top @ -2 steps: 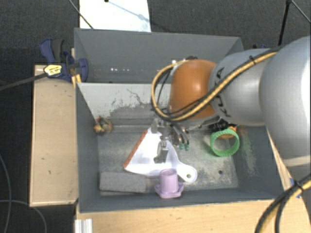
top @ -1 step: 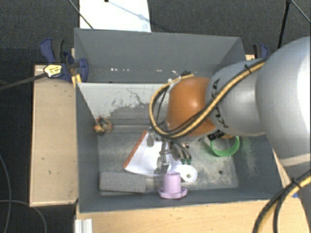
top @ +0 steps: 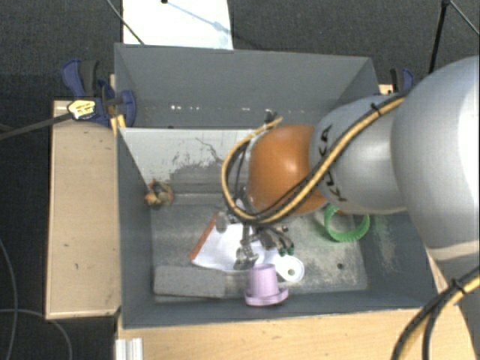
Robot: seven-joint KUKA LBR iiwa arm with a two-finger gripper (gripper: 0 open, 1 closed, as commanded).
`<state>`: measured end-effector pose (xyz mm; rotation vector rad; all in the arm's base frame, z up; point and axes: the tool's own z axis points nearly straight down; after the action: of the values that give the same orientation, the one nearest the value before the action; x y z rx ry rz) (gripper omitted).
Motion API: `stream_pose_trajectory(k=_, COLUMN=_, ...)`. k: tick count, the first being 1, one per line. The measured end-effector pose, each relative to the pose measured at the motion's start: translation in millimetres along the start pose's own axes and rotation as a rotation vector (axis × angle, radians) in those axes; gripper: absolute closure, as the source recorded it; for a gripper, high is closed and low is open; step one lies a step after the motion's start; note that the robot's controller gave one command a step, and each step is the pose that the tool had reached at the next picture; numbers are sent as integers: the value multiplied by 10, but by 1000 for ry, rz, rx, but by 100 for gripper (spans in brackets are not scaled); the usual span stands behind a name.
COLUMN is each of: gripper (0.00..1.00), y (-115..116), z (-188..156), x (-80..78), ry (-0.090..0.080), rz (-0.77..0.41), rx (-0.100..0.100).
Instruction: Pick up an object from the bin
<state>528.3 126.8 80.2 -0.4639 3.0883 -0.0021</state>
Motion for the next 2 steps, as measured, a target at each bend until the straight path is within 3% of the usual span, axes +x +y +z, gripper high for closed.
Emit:
stream_pose_trajectory(k=1, gripper=0, y=241, z=12, x=156, ry=-3, rz=308, rx=0)
stream_pose_trajectory(k=2, gripper=100, y=360, z=41, x=218, ry=-2, rz=404, rx=-3)
